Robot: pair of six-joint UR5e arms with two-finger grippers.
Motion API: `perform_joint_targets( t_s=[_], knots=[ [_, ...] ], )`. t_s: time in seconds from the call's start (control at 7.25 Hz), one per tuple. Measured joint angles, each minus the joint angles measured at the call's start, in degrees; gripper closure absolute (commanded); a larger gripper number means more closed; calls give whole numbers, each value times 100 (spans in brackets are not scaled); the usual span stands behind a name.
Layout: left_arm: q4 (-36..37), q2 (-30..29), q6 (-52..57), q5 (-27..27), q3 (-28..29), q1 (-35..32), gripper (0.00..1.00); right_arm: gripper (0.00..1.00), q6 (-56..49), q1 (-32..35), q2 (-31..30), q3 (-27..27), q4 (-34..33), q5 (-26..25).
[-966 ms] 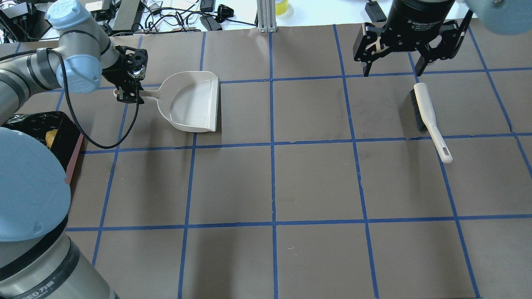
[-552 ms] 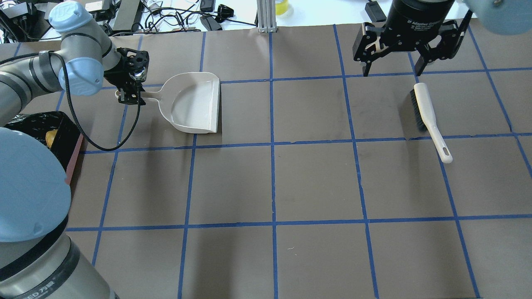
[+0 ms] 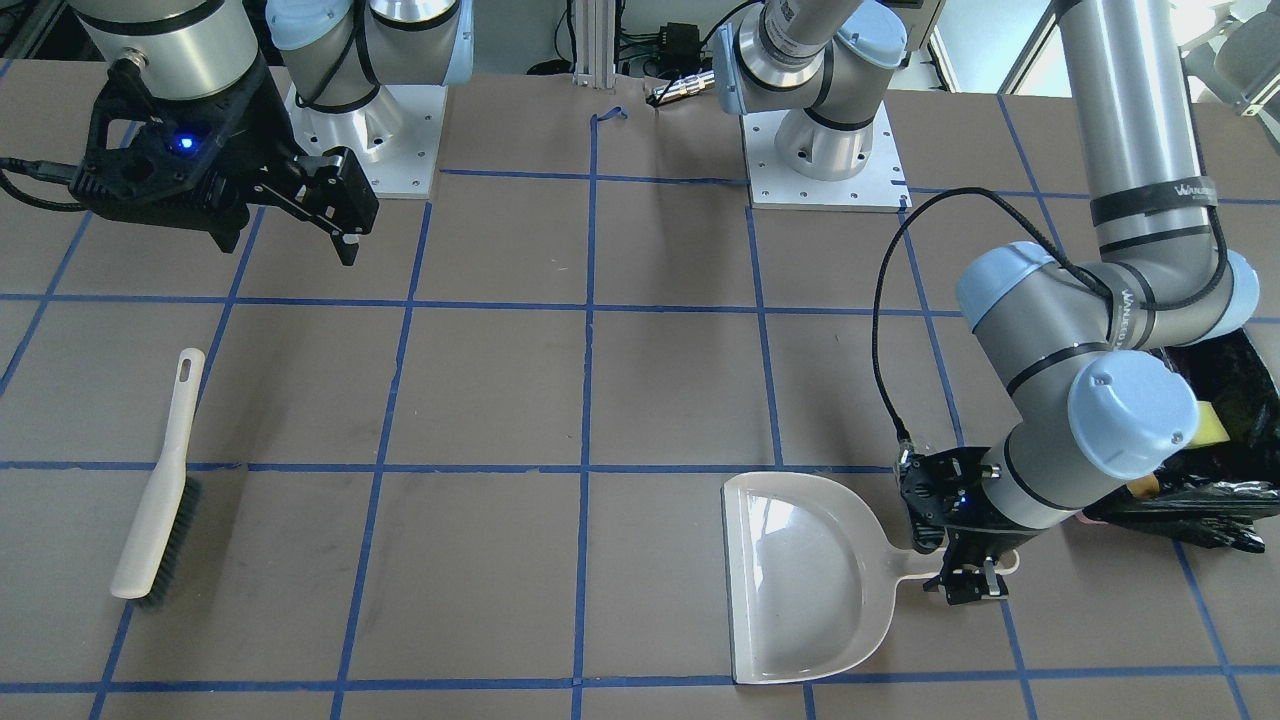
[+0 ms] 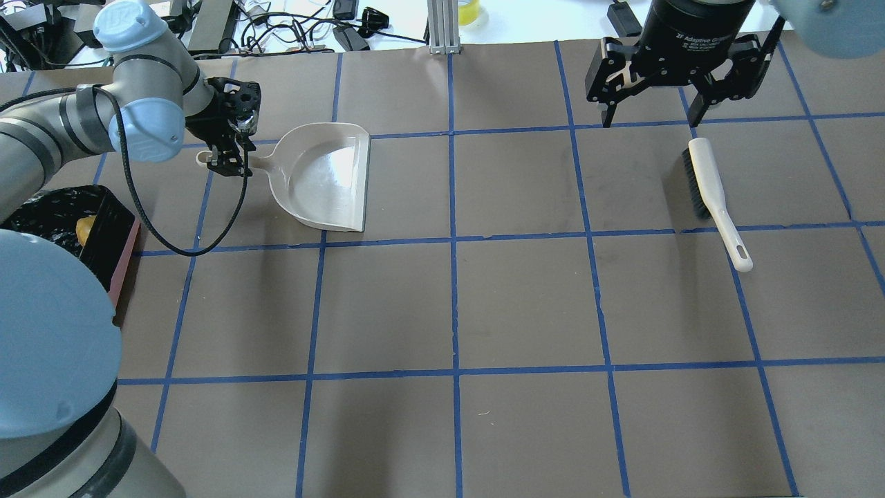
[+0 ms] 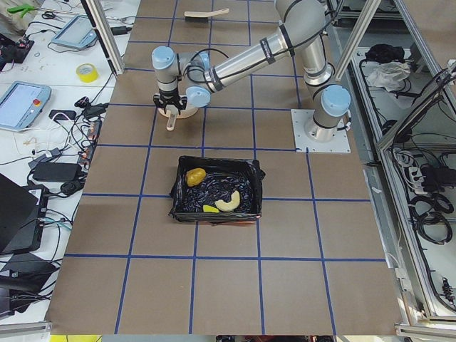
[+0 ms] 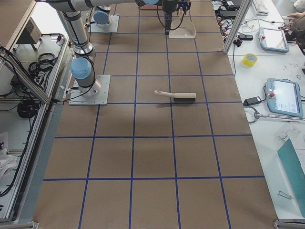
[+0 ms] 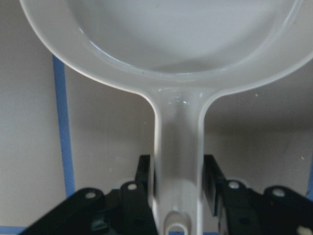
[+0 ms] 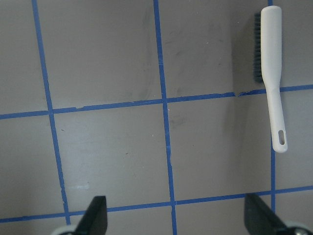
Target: Sweep and dump trash into bin
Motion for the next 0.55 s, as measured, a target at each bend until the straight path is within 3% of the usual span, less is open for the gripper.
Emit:
perform_joint_targets(
  t_s=[0.28, 0.41, 0.55],
  knots=[
    [-761, 708, -527, -63, -24, -115, 25, 0, 0, -1, 4, 0, -5, 2],
    [-1278, 1169, -1083, -165, -43, -199, 7, 0, 0, -3, 2, 0, -2, 1],
    [-1894, 1660, -1677, -260, -62, -256, 0, 0, 0, -2, 0, 0, 0, -5]
  ],
)
